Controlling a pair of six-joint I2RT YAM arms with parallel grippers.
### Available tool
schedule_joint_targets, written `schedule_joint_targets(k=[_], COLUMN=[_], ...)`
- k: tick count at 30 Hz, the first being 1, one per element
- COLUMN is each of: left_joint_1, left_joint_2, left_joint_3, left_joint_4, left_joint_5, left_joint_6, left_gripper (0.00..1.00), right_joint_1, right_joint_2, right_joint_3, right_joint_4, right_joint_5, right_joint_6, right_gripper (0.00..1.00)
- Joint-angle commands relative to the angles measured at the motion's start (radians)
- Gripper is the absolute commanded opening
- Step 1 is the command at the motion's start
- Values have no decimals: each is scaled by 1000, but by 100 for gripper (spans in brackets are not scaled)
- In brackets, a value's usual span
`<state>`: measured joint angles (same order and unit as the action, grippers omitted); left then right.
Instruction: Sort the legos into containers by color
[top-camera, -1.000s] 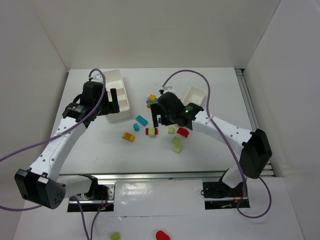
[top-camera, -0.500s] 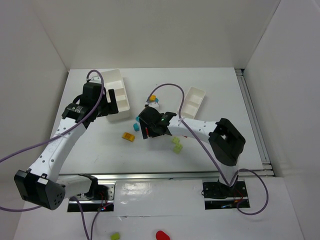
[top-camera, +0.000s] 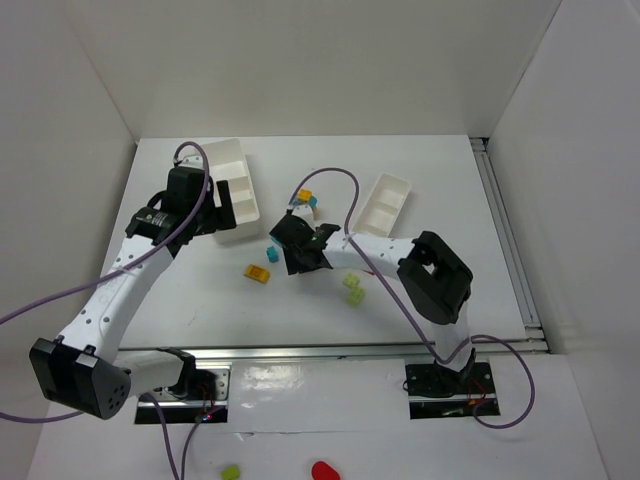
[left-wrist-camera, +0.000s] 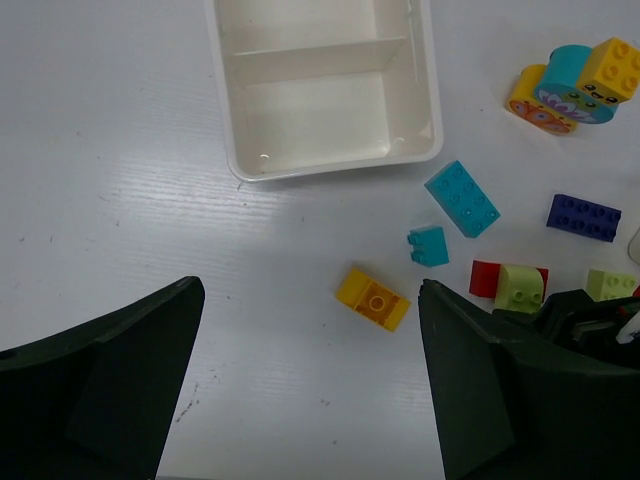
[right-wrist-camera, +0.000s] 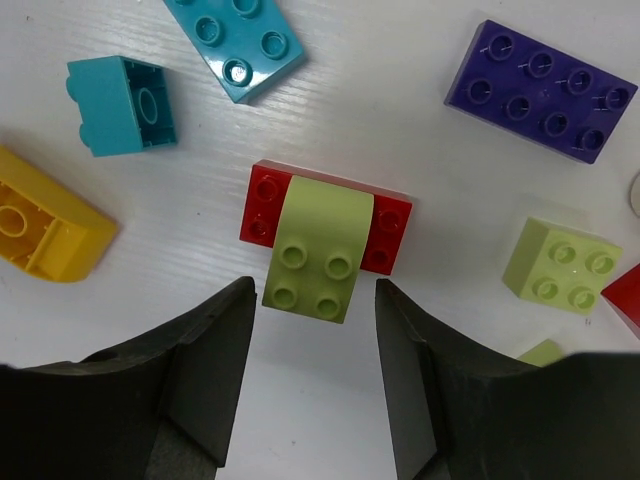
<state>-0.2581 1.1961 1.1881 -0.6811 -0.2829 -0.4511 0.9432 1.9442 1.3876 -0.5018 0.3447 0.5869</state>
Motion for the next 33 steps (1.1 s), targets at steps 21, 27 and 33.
schedule_joint_targets(k=[21,27,33], left_joint_1=[40,40,13], left_joint_2=[20,89,129], left_joint_3=[41,-120,-194], left_joint_4=[12,233,394], left_joint_5=[459,956,1082], left_joint_6=[52,-87,-184], left_gripper=[88,92,88], right_joint_1=[-4,-14,-14], right_joint_2=[-247,-497,-567], right_joint_3=[-67,-231,-257], right_joint_4=[58,150,160], right_joint_5=[11,-65,-96], right_joint_6=[-81,-153,-142], right_gripper=[24,24,24])
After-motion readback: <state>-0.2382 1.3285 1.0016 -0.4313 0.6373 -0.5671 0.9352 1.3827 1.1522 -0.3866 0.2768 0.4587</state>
